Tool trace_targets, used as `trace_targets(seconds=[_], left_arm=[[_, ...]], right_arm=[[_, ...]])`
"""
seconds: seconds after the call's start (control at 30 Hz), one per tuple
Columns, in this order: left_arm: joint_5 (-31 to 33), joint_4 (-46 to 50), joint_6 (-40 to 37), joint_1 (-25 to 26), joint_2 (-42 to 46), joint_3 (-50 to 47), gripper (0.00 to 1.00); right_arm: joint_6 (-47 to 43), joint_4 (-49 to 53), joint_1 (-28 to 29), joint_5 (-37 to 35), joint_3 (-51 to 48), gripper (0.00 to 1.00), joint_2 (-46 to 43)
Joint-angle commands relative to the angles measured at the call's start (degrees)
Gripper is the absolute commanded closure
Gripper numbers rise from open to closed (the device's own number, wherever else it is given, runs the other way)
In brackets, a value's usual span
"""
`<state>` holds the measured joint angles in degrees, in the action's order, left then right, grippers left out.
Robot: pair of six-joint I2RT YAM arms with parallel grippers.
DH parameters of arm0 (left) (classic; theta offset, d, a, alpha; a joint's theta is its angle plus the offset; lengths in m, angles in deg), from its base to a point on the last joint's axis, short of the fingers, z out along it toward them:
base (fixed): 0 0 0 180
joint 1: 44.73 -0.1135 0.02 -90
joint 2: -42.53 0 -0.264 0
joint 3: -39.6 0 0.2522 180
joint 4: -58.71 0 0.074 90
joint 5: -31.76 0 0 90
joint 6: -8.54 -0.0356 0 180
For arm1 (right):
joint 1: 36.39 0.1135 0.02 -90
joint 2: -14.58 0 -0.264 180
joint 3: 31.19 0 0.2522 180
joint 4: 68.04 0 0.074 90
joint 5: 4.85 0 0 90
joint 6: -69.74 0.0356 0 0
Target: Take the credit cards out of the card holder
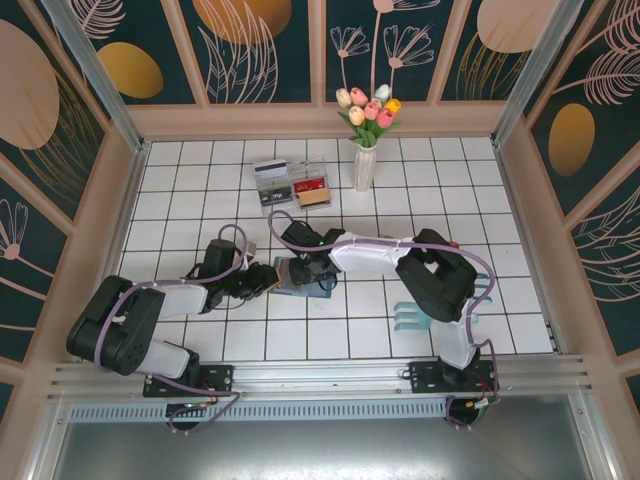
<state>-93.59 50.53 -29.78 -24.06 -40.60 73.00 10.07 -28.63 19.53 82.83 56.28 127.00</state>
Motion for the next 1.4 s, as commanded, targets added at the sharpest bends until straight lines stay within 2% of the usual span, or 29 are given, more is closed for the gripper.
trace_targets(seconds=[0.0,0.33,0.53,0.8,1.07,1.37], left_arm=[[0.4,1.5,-1.4,0.4,-1.3,1.2,0.78],[-1.6,3.8,-4.4,0.6,-3.4,2.0,0.75],[-3.4,4.5,-5.7,0.9,-4.1,3.3,0.73],[-5.8,2.8,-5.3,2.5,-4.2,4.4,0.73],[-4.8,3.3,-5.2,2.7,-1.5,5.1,0.73],[-7.3,-2.2,-1.4,3.5,0.1,4.6,0.68]], right_arm=[[0.1,3.0,0.0,1.0,-2.8,0.56,2.9],[0.3,0.4,-0.7,1.3,-4.5,0.56,1.1],[0.9,-5.0,-2.0,7.6,-7.3,0.54,-2.0],[1.9,-6.8,-2.5,9.1,-8.1,0.52,-4.6],[6.0,-9.7,-3.7,6.7,-11.4,0.47,-12.2],[11.2,-13.2,-6.2,-0.2,-18.2,0.31,-24.3]])
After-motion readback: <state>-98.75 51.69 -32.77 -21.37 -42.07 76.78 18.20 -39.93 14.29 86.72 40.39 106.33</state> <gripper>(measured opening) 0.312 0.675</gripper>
